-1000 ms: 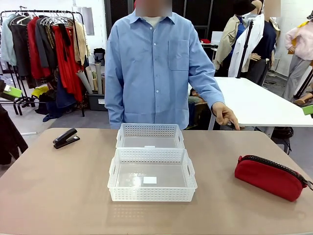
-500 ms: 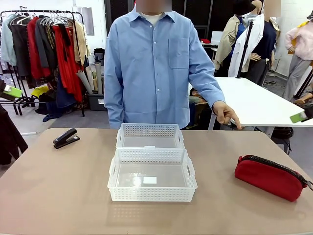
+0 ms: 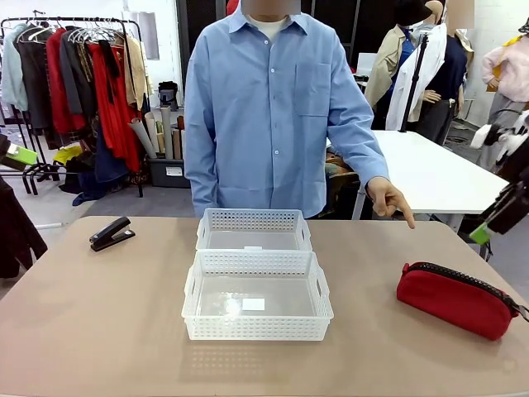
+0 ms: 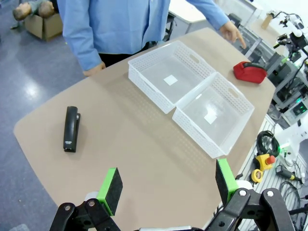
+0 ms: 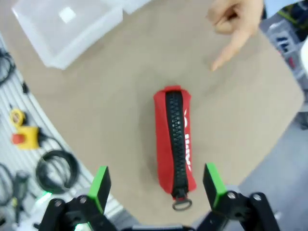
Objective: Distribute items into two baskets.
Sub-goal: Pick up the Pencil pouch that the person points to.
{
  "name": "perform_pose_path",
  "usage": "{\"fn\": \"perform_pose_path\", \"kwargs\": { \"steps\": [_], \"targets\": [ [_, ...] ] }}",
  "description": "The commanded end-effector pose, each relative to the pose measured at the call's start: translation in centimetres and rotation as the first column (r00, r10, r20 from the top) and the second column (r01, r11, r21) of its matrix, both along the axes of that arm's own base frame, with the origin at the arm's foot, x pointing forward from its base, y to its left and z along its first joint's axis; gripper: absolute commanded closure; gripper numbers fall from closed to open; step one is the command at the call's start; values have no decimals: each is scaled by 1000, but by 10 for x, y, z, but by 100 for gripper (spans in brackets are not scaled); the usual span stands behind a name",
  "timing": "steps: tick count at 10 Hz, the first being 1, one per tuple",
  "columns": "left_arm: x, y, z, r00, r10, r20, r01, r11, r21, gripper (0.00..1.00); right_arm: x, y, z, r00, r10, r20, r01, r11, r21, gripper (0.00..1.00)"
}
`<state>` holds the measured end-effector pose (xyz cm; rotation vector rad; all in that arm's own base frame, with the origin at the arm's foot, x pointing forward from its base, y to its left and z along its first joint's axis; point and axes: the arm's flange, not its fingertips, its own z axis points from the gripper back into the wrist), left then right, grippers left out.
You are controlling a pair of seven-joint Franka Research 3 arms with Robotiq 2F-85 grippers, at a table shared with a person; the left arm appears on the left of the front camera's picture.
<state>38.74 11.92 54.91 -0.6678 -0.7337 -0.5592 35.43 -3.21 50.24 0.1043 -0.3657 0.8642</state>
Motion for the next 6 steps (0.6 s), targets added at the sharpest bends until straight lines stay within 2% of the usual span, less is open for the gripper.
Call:
{"fn": "perform_pose_path", "kwargs": {
  "steps": [1,3,4,6],
  "targets": [
    [0,-1,1,1000,1,6,-1,1000,-24,0,-1,6,-16,997,76,16,-74,991,-114,0],
    [0,-1,1,1000,1,6,-1,1000,-24,0,-1,17,-35,990,140,8,-136,974,-184,0],
    [0,-1,1,1000,1,6,-1,1000,-24,0,-2,21,-42,986,165,-18,-166,968,-191,0],
    [0,-1,1,1000,1,6,-1,1000,-24,0,-3,24,-55,981,195,-21,-195,959,-208,0]
  ]
}}
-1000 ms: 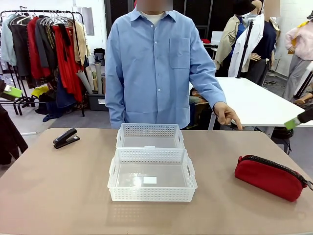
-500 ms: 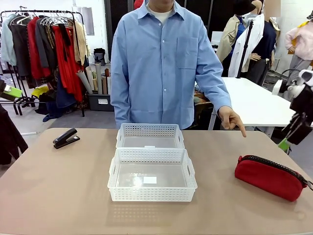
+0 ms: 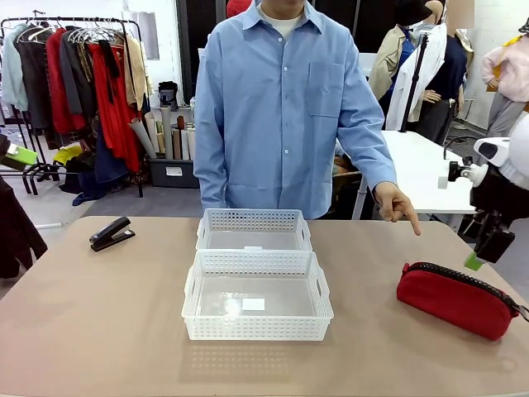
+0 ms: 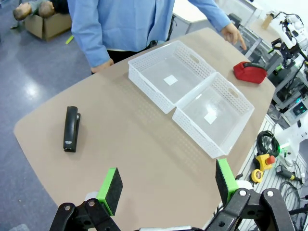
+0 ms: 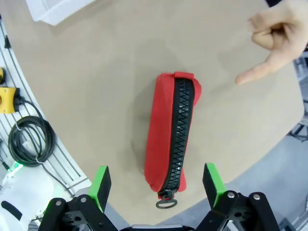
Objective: Distribute items into two baskets.
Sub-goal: Pick up the Pencil pouch that the person points to.
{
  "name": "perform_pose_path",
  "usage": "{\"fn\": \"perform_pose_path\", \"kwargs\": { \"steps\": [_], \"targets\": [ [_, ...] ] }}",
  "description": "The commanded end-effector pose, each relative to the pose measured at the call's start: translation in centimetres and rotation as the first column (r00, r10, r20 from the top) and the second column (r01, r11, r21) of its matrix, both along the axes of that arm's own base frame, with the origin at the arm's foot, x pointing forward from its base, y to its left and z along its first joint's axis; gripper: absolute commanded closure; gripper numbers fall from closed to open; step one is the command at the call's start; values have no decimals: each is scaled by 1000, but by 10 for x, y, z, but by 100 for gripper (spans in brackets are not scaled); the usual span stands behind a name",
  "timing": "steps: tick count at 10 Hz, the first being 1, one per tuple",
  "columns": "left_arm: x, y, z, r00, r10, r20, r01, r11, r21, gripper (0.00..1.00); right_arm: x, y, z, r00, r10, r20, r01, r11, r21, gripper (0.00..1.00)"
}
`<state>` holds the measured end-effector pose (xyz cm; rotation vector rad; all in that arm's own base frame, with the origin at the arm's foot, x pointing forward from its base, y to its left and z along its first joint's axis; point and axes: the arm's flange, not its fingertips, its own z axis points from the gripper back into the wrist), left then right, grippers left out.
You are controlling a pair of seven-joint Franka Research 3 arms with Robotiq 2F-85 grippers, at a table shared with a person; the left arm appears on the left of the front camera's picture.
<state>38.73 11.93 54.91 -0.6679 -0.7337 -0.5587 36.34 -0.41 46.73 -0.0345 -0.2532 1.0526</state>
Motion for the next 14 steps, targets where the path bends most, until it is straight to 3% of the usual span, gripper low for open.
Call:
{"fn": "perform_pose_path", "kwargs": {
  "steps": [1,4,14],
  "targets": [
    [0,-1,1,1000,1,6,-1,1000,-24,0,-10,-3,-27,998,54,17,-54,998,-29,0],
    [0,-1,1,1000,1,6,-1,1000,-24,0,-9,-6,-48,998,61,2,-60,997,-49,0],
    [0,-1,1,1000,1,6,-1,1000,-24,0,-7,-34,-121,988,41,-150,-40,999,12,0]
  ]
}}
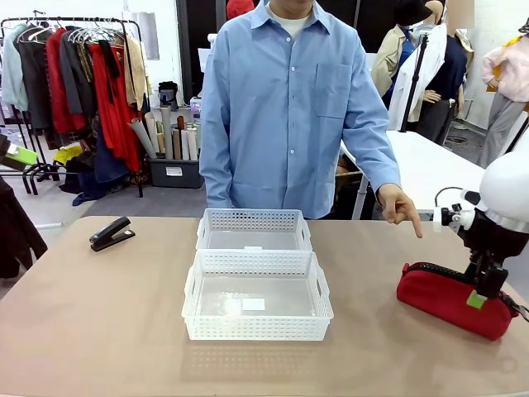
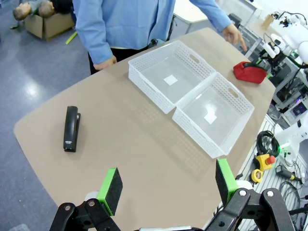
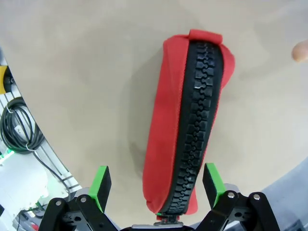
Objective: Distribute items into two baskets.
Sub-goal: Pick up the Pencil pouch that the person points to.
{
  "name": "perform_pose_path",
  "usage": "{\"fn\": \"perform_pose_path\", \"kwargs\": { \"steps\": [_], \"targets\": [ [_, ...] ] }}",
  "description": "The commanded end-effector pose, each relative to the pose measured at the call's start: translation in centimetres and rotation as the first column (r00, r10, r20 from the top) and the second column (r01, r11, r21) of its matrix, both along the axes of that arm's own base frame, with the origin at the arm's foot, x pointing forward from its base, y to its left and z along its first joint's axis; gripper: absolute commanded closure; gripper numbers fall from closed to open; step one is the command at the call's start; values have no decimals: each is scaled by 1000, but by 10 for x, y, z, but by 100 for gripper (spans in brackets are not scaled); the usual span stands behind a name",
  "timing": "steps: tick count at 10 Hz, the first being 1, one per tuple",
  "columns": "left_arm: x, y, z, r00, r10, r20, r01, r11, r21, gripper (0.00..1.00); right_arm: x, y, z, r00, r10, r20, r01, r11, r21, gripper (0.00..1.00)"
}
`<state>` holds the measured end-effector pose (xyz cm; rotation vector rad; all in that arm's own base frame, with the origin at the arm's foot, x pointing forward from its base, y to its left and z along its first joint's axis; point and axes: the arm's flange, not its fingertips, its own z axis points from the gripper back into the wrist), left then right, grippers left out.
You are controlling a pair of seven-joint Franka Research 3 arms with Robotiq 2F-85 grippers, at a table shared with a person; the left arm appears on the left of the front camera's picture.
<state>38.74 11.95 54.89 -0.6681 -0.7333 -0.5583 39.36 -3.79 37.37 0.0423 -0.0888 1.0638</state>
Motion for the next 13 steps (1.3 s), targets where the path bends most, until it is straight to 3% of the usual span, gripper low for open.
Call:
{"fn": "perform_pose_path", "kwargs": {
  "steps": [1,12,13],
  "targets": [
    [0,-1,1,1000,1,7,-1,1000,-24,0,-38,-1,-31,999,31,13,-31,999,32,0],
    [0,-1,1,1000,1,7,-1,1000,-24,0,-30,1,-57,994,37,-100,-33,999,39,0],
    [0,-1,1,1000,1,7,-1,1000,-24,0,-31,0,-57,995,48,-93,-45,998,37,12]
  ]
}}
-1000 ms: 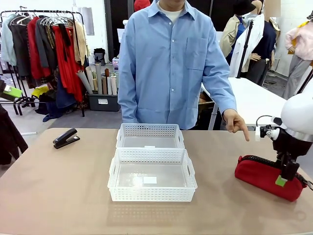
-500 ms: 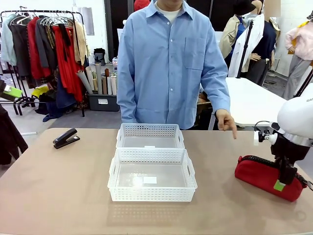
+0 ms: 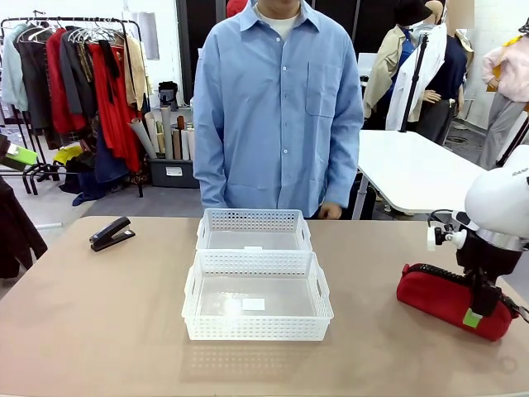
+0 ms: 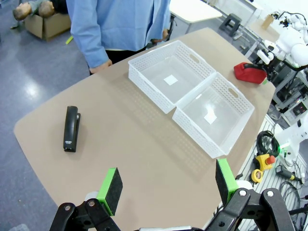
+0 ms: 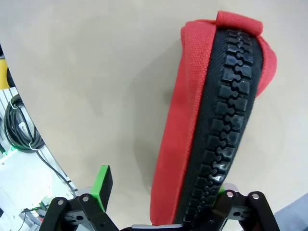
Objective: Distribute items into two baskets.
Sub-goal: Pick up the Pencil pouch that the person points to.
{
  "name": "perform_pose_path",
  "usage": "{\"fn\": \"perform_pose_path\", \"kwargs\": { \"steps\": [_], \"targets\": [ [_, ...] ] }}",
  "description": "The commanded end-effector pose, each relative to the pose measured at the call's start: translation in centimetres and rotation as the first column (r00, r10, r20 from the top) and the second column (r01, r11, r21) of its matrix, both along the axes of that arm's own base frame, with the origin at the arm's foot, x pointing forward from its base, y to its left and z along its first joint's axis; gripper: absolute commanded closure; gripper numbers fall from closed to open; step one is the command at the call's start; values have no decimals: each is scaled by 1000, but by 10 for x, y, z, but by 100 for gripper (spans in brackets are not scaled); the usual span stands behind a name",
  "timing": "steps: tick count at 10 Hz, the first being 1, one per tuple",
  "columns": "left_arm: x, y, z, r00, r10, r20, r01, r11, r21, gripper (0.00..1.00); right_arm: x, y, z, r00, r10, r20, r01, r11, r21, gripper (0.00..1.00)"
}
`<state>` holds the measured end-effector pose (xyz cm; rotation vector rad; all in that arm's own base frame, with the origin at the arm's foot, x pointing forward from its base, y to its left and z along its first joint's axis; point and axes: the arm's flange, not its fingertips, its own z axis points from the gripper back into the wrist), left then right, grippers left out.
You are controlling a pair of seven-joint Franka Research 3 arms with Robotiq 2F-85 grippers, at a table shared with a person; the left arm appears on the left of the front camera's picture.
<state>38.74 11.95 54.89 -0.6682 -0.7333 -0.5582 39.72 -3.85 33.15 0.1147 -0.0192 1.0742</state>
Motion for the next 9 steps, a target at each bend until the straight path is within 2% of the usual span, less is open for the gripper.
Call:
{"fn": "perform_pose_path", "kwargs": {
  "steps": [1,4,5,9],
  "targets": [
    [0,-1,1,1000,1,7,-1,1000,-24,0,-34,-1,-14,999,38,0,-38,999,20,32],
    [0,-1,1,1000,1,7,-1,1000,-24,0,-33,-2,-14,999,35,5,-35,999,25,92],
    [0,-1,1,1000,1,7,-1,1000,-24,0,-32,-3,-15,999,32,7,-32,999,24,100],
    [0,-1,1,1000,1,7,-1,1000,-24,0,-31,-3,-14,1000,22,8,-23,999,38,100]
  ]
}}
